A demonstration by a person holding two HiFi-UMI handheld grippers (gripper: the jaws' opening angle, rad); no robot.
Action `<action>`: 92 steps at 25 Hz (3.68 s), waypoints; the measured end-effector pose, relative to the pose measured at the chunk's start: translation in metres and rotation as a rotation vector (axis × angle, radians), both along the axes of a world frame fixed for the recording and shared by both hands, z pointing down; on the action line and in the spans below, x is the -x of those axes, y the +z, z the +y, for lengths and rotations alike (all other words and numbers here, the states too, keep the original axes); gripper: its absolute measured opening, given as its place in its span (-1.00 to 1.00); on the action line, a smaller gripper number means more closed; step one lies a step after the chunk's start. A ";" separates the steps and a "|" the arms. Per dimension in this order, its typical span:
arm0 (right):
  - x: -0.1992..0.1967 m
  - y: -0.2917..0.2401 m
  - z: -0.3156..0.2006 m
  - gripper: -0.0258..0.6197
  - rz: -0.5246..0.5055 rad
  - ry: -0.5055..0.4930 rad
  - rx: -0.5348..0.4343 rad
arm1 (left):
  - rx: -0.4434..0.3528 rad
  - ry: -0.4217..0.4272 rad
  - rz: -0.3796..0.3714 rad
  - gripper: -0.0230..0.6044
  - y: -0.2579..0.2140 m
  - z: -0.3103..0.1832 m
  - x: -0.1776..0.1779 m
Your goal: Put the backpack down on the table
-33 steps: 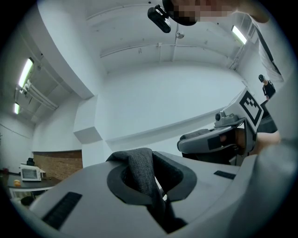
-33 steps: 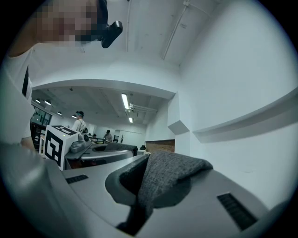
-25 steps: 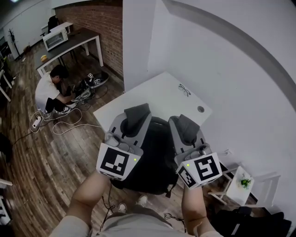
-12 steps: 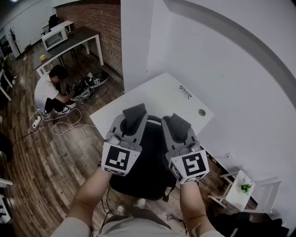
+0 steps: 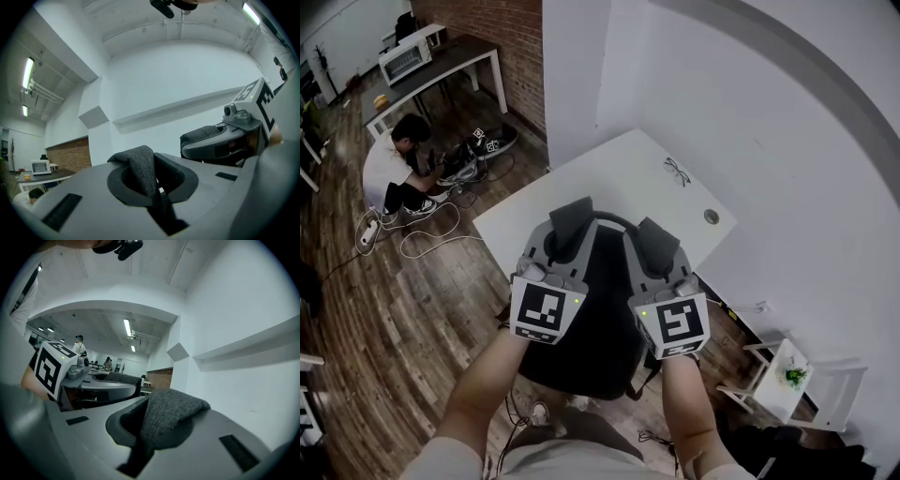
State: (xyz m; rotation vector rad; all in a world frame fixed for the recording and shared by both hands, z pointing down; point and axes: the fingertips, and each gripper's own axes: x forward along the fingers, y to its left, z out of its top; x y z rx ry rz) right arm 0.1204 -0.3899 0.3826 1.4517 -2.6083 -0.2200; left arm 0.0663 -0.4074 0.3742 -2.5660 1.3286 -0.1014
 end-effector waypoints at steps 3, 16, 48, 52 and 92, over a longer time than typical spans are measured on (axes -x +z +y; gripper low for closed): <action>-0.002 0.020 -0.013 -0.79 0.024 0.016 0.039 | 0.038 -0.009 -0.010 -0.78 0.021 -0.011 -0.006; -0.011 0.106 -0.066 -0.79 0.067 0.047 0.253 | 0.303 -0.038 -0.084 -0.78 0.117 -0.060 -0.006; -0.022 0.229 -0.048 -0.60 0.003 -0.002 0.725 | 0.593 -0.004 -0.222 -0.62 0.239 -0.058 0.012; -0.020 0.240 -0.022 -0.35 0.035 -0.029 0.788 | 0.642 0.009 -0.235 -0.56 0.245 -0.039 0.019; -0.078 0.231 0.058 -0.13 0.111 0.361 0.705 | 0.645 0.071 -0.170 0.25 0.209 0.074 0.061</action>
